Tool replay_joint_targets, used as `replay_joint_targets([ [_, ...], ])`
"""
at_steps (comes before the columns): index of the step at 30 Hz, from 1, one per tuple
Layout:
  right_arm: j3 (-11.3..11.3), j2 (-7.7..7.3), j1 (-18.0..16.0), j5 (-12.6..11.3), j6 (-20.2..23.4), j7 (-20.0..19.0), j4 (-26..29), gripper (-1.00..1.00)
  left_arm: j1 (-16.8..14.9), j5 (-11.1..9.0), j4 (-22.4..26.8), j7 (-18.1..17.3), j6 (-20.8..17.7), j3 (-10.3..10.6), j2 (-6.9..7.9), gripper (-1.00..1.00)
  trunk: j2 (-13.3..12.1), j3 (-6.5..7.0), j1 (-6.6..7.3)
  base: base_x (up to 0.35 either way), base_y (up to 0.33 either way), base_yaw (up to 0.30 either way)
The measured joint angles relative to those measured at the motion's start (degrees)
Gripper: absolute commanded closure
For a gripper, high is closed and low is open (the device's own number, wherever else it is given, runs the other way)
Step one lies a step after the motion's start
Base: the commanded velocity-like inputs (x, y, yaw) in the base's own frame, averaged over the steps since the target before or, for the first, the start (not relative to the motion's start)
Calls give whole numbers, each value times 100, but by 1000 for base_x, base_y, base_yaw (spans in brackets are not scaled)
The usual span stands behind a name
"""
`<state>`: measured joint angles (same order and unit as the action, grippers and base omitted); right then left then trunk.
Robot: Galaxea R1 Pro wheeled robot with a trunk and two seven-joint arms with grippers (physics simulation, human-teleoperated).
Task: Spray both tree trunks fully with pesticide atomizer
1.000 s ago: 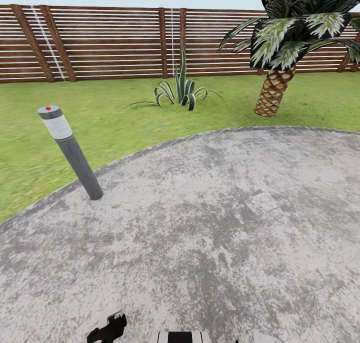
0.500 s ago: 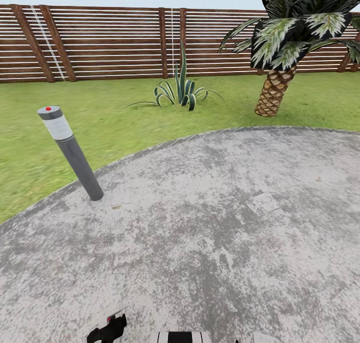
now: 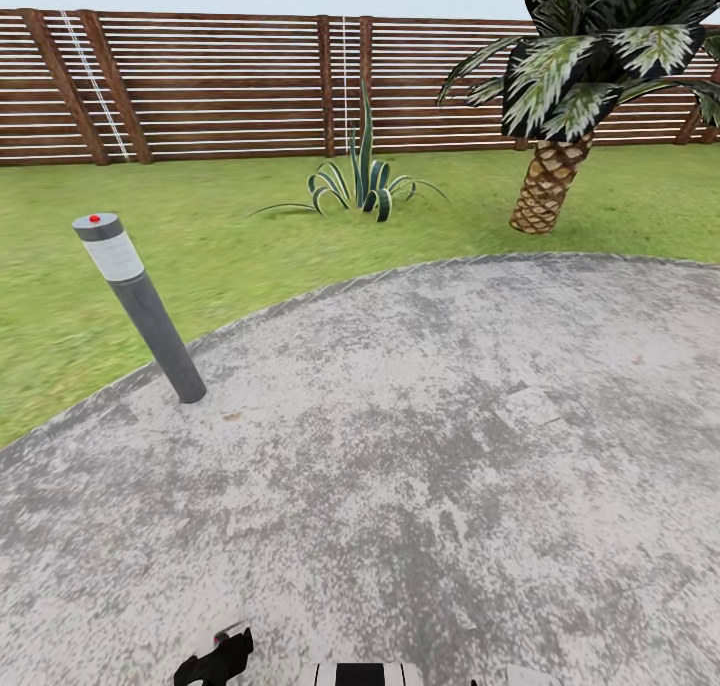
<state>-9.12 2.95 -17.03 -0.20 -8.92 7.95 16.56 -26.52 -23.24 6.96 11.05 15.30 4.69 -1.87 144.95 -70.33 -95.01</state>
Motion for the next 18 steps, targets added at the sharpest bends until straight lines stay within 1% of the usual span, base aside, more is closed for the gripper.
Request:
replay_joint_targets([
  [4,0,0,0,0,0,0,0,-100,0,0,0,0,0,0,1,-100,0,0,0,4,9,0],
  [11,0,0,0,2,0,0,0,-100,1,-2,0,0,0,0,2,-100,0,0,0,1,88,0],
  [18,0,0,0,-3,0,-1,0,-100,2,-1,0,0,0,0,2,-100,0,0,0,0,15,0],
])
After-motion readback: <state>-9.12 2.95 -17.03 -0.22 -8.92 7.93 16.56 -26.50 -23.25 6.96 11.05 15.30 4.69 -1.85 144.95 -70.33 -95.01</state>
